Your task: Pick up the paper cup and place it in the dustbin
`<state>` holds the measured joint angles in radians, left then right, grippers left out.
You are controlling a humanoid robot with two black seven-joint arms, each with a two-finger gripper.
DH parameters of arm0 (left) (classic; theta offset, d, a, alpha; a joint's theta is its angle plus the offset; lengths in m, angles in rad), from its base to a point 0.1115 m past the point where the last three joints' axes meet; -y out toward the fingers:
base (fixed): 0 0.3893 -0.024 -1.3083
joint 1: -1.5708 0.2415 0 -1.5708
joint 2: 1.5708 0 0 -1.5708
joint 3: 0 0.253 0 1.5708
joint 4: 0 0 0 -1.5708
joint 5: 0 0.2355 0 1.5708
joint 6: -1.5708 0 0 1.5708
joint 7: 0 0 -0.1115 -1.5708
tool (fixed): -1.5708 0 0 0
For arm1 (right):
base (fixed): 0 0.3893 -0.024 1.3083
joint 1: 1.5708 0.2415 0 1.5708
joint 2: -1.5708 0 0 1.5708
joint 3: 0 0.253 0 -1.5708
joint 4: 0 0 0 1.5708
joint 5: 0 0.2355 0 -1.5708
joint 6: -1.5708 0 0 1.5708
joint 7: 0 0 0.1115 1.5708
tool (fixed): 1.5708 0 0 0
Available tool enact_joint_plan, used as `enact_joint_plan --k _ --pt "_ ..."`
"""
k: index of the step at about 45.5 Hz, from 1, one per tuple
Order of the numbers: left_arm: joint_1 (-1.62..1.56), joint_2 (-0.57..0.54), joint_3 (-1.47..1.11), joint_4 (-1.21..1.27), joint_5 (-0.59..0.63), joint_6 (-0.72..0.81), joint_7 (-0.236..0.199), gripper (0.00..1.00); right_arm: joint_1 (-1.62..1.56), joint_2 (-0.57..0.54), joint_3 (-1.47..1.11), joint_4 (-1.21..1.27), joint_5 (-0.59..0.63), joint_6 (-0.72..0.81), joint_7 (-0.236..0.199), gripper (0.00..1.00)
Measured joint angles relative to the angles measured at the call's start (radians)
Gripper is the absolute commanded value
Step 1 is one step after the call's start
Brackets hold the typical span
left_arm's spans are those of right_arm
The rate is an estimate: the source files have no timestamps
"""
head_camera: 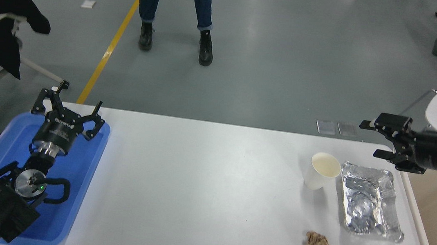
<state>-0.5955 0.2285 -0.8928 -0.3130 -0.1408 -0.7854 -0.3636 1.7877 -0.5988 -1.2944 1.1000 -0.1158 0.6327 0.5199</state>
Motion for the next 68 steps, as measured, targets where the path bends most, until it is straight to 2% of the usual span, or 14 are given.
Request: enact_joint_plan --k 3,8,14,17,23,28,37,68 --pt "0.0 0.0 0.0 0.0 0.0 0.0 0.0 1.0 0.052 0.039 -0.032 0.012 -0.015 0.037 -0.067 1.0" --pt "0.0 0.0 0.0 0.0 0.0 0.0 0.0 1.0 0.142 0.095 -0.048 0.029 -0.036 0.087 -0.225 1.0" --pt "0.001 0.001 0.0 0.0 0.0 0.0 -0.002 1.0 0.234 0.133 -0.037 0.041 -0.053 0.118 -0.377 1.0" --pt "0.001 0.001 0.0 0.0 -0.001 0.0 -0.002 1.0 0.275 0.153 -0.031 0.045 -0.059 0.127 -0.428 1.0" --pt "0.002 0.001 0.0 0.0 0.0 0.0 -0.002 1.0 0.342 0.2 -0.023 0.05 -0.068 0.139 -0.493 1.0" --pt "0.002 0.002 0.0 0.0 0.0 0.0 -0.002 1.0 0.38 0.241 -0.018 0.052 -0.075 0.145 -0.525 1.0" --pt "0.002 0.002 0.0 0.0 0.0 0.0 -0.002 1.0 0.402 0.288 -0.008 0.054 -0.084 0.15 -0.551 1.0" --pt "-0.001 0.0 0.0 0.0 0.001 0.0 0.0 1.0 0.264 0.32 0.049 -0.028 -0.086 0.153 -0.567 1.0"
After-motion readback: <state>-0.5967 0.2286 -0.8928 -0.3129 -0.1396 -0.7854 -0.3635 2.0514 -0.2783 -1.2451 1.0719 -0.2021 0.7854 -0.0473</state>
